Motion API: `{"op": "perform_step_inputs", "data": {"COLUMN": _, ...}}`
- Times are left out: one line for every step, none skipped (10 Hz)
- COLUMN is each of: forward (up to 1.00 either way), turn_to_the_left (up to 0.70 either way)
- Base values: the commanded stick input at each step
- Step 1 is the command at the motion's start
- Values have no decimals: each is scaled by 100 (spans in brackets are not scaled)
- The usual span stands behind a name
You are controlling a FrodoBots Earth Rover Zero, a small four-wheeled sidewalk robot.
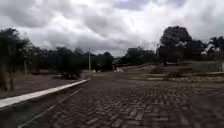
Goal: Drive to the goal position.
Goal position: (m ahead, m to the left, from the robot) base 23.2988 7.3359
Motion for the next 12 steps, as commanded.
{"op": "perform_step_inputs", "data": {"forward": 100, "turn_to_the_left": 0}}
{"op": "perform_step_inputs", "data": {"forward": 100, "turn_to_the_left": 0}}
{"op": "perform_step_inputs", "data": {"forward": 100, "turn_to_the_left": 0}}
{"op": "perform_step_inputs", "data": {"forward": 100, "turn_to_the_left": 0}}
{"op": "perform_step_inputs", "data": {"forward": 100, "turn_to_the_left": 0}}
{"op": "perform_step_inputs", "data": {"forward": 100, "turn_to_the_left": 0}}
{"op": "perform_step_inputs", "data": {"forward": 100, "turn_to_the_left": 0}}
{"op": "perform_step_inputs", "data": {"forward": 100, "turn_to_the_left": 0}}
{"op": "perform_step_inputs", "data": {"forward": 100, "turn_to_the_left": 0}}
{"op": "perform_step_inputs", "data": {"forward": 100, "turn_to_the_left": 0}}
{"op": "perform_step_inputs", "data": {"forward": 100, "turn_to_the_left": 0}}
{"op": "perform_step_inputs", "data": {"forward": 11, "turn_to_the_left": 0}}
